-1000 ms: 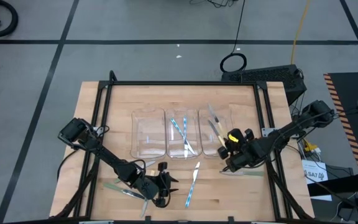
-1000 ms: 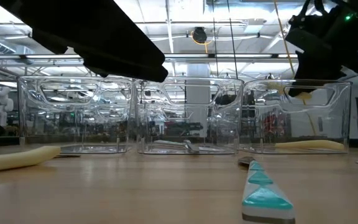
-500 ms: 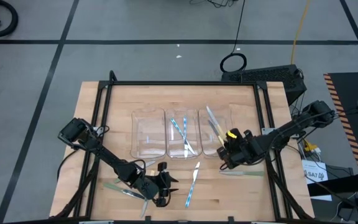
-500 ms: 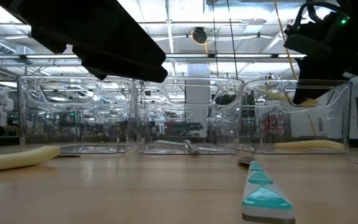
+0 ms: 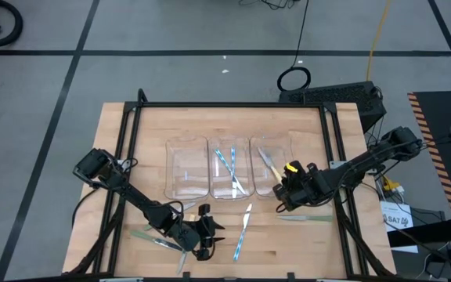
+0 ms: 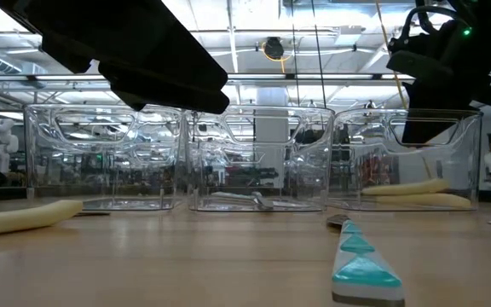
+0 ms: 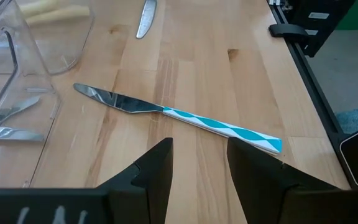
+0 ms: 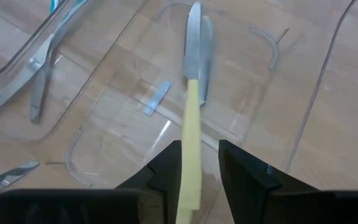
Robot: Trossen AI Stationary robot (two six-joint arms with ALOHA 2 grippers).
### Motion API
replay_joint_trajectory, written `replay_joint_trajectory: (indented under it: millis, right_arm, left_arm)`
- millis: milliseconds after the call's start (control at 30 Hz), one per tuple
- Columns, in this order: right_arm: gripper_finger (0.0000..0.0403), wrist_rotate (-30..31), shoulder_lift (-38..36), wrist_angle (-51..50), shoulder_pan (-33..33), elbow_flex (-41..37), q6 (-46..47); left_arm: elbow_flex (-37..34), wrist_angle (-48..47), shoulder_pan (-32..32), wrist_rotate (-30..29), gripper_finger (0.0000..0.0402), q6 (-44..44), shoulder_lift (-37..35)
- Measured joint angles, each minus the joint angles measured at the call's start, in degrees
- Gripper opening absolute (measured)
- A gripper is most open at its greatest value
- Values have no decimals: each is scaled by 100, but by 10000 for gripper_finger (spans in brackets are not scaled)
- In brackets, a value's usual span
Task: Sort silverware by color (type)
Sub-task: Put the right yellow knife into the right transparent bin, then put the yellow knife into the right transparent bin
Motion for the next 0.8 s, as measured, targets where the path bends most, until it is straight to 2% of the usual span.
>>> replay_joint_trajectory:
  millis: [233, 400, 600, 800]
  right_arm:
    - [102, 67, 0, 48, 0, 0, -124]
    - [102, 382, 0, 114, 122, 40, -243]
    - [102, 929, -2, 388, 494, 307, -631]
    - [102, 1826, 0, 1412, 1160, 332, -1476]
  left_arm:
    - [0, -4, 0, -2, 161, 2, 0]
    - [0, -26, -8, -3, 161, 2, 0]
    - [0, -86, -71, -2, 161, 47, 0]
    - [1, -409, -202, -2, 161, -24, 0]
